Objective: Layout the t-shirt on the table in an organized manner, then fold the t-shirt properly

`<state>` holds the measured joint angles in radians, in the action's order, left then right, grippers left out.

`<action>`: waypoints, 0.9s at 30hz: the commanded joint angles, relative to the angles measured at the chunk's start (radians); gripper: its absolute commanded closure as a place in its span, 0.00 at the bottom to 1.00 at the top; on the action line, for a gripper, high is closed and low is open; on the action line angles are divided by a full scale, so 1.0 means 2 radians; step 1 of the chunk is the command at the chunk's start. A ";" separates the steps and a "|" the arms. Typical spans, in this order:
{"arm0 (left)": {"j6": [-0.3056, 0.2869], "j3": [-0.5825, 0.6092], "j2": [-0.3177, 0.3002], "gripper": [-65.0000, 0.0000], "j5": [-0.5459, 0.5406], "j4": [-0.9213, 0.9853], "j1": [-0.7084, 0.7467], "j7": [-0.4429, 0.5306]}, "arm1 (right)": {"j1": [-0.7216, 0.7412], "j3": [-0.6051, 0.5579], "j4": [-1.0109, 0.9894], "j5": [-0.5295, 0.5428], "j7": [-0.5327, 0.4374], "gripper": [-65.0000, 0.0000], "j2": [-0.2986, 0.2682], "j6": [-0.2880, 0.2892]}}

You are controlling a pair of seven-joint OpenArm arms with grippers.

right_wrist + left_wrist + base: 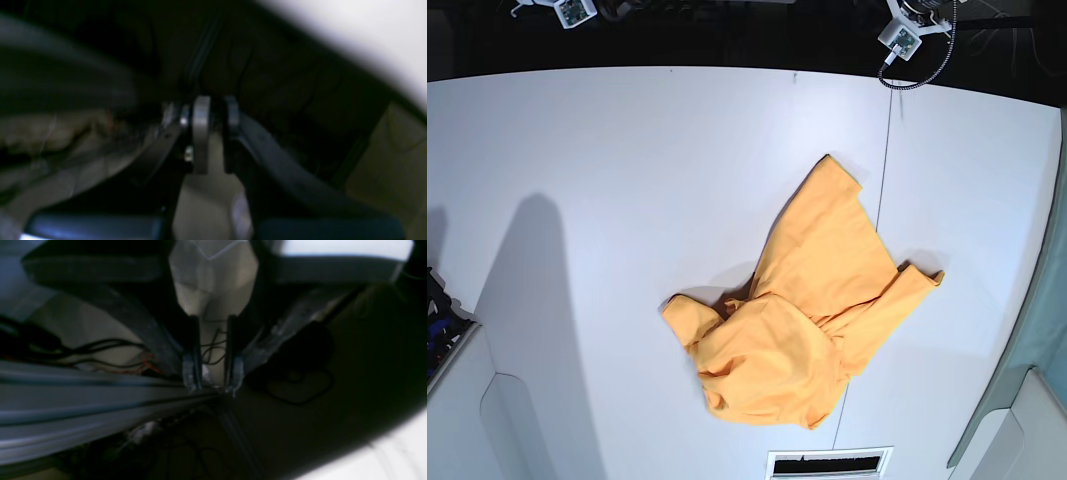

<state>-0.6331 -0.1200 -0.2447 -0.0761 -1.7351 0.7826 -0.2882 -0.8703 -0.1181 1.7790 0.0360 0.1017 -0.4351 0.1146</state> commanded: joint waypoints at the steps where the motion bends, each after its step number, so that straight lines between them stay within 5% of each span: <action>1: -0.003 -0.005 -0.007 0.76 -0.007 -0.020 0.004 0.007 | -0.003 0.007 0.018 0.006 -0.004 0.89 -0.004 0.000; 6: 0.037 -0.013 -0.031 0.76 -0.012 -0.082 0.003 0.007 | 0.038 0.023 0.050 0.009 0.016 0.87 -0.004 0.001; 10: 0.069 -0.013 -0.057 0.75 -0.020 -0.115 -0.015 0.006 | 0.096 0.023 0.050 0.042 0.017 0.66 -0.004 0.008; 15: 0.078 -0.012 -0.088 0.50 -0.052 -0.117 -0.072 -0.001 | 0.190 0.023 0.047 0.085 0.035 0.57 0.009 0.008; 21: 0.103 0.012 -0.108 0.48 -0.081 -0.086 -0.167 -0.002 | 0.318 0.023 -0.009 0.100 0.069 0.57 0.064 0.025; 27: 0.103 0.101 -0.106 0.48 -0.087 0.028 -0.279 -0.002 | 0.461 0.023 -0.171 0.085 0.061 0.57 0.138 0.025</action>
<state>-0.4358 0.0917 -0.4454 -0.2398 -1.6562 0.2363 -0.3168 0.0322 -0.0761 1.4139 0.2054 0.2501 -0.1535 0.1726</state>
